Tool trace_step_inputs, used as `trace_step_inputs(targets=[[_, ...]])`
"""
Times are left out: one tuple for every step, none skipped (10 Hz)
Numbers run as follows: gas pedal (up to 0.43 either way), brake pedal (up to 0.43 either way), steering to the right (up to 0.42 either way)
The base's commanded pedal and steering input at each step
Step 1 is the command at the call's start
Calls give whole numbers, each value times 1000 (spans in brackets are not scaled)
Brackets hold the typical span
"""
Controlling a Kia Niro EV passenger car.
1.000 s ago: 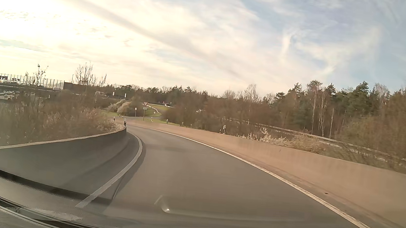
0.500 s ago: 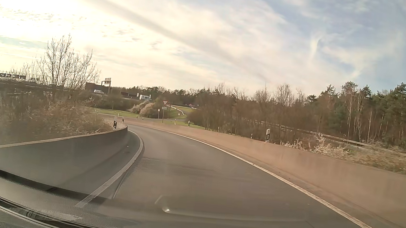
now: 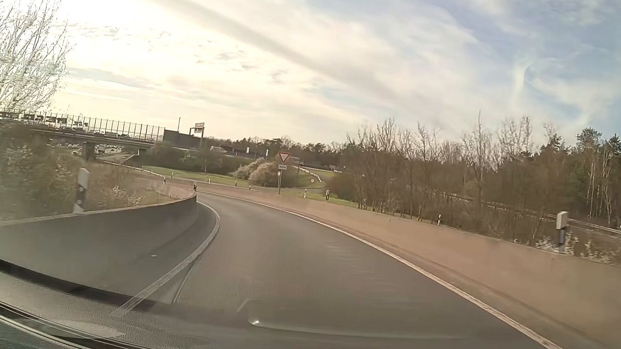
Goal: Follow the waypoints while adhering to traffic rules and regulations
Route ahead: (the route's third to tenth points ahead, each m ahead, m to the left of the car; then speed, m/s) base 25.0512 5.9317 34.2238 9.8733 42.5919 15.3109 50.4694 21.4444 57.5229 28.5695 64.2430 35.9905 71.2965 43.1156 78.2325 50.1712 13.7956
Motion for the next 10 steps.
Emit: trace_step_inputs(targets=[[20,0,-71],[20,0,-71],[20,0,-71],[20,0,-71],[20,0,-71],[20,0,-70],[20,0,-71],[20,0,-70],[20,0,-71],[20,0,-70]])
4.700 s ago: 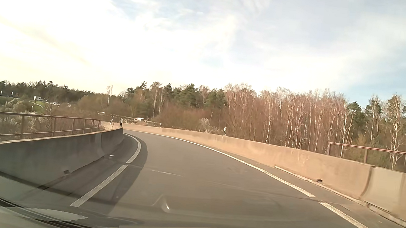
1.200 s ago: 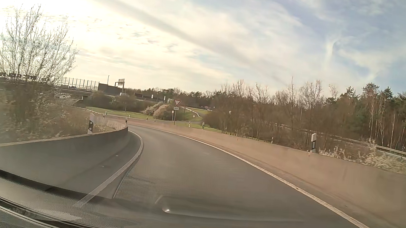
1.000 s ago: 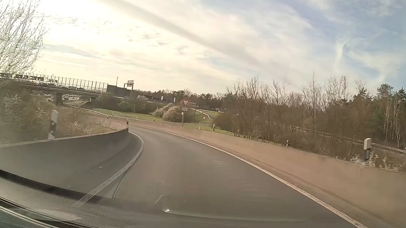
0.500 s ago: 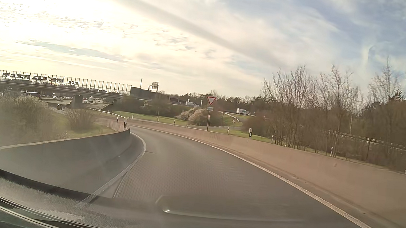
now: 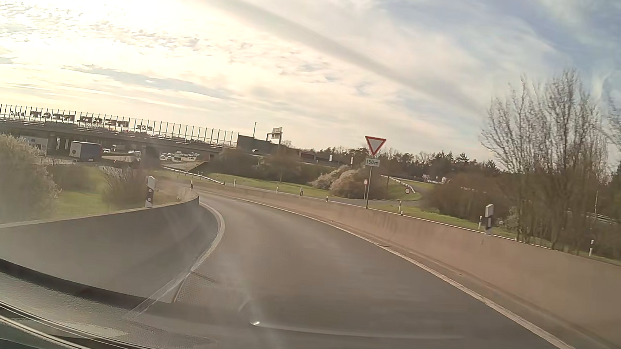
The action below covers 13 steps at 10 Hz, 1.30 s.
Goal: Follow the waypoints while adhering to traffic rules and regulations
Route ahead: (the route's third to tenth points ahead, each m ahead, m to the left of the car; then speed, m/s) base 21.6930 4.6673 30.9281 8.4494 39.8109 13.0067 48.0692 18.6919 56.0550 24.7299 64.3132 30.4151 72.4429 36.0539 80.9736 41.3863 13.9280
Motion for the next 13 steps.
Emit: trace_step_inputs(targets=[[20,0,-70],[20,0,-70],[20,0,-70],[20,0,-70],[20,0,-70],[20,0,-70],[20,0,-71],[20,0,-72],[20,0,-72],[20,0,-73],[20,0,-73],[20,0,-73],[20,0,-74]])
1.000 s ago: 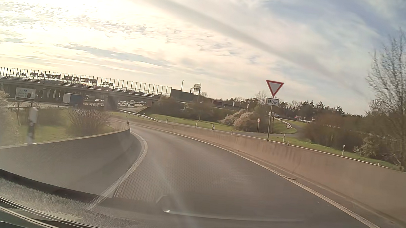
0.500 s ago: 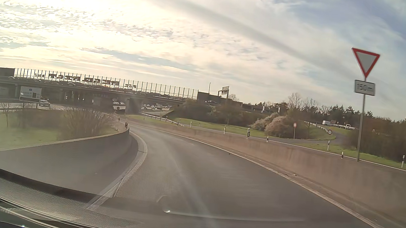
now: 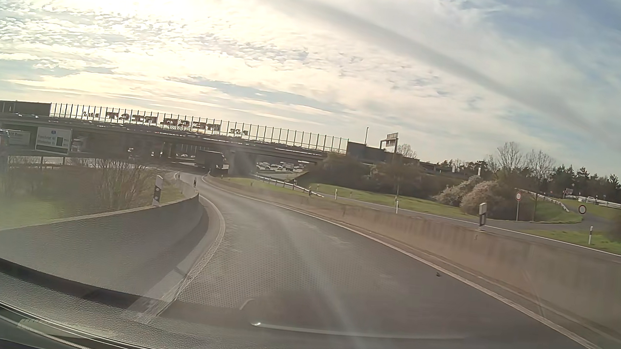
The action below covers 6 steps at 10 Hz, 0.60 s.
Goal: Follow the waypoints while adhering to traffic rules and regulations
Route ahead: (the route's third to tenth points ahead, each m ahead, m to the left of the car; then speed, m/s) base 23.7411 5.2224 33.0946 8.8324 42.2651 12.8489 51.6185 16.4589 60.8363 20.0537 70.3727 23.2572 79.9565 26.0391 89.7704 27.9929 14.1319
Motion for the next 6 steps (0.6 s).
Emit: trace_step_inputs(targets=[[20,0,-73],[20,0,-74],[20,0,-74],[20,0,-75],[20,0,-75],[20,0,-75]])
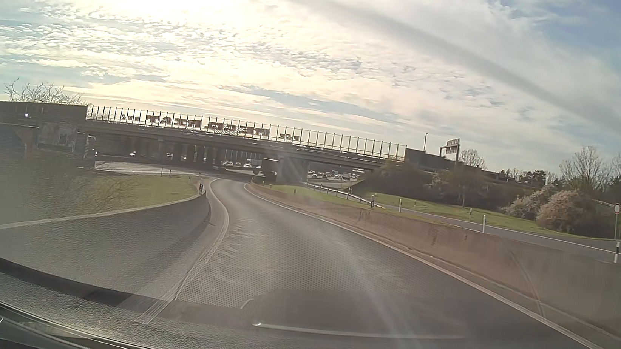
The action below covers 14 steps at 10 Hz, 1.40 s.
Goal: Follow the waypoints while adhering to traffic rules and regulations
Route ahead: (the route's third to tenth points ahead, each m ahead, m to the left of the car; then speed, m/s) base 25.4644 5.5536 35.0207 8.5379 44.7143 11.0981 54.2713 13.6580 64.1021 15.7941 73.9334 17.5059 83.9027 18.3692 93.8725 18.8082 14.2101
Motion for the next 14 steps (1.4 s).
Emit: trace_step_inputs(targets=[[20,0,-75],[20,0,-74],[28,0,-72],[39,0,-70],[47,0,-67],[59,0,-66],[59,0,-63],[67,0,-61],[67,0,-59],[79,0,-54],[79,0,-50],[79,0,-45],[79,0,-41],[79,0,-35]])
